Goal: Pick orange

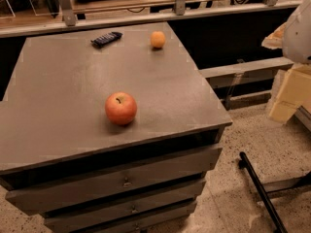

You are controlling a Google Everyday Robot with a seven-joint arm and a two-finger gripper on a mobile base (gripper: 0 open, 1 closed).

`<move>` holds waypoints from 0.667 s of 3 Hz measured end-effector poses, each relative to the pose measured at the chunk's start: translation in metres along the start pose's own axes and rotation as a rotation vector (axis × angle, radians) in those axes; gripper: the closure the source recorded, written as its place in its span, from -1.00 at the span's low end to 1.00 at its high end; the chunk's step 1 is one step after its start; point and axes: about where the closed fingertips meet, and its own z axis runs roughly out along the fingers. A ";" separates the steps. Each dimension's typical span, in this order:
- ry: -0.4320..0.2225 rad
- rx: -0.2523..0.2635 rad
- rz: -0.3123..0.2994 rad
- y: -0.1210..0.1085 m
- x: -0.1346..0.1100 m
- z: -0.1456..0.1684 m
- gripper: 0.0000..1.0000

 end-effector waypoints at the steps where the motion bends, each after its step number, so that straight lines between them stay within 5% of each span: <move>1: -0.015 0.005 0.002 -0.004 -0.001 -0.001 -1.00; 2: -0.174 0.044 0.024 -0.049 -0.007 -0.008 -1.00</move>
Offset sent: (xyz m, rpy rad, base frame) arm 0.0767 -0.0191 0.0412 0.2855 -0.1489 0.0160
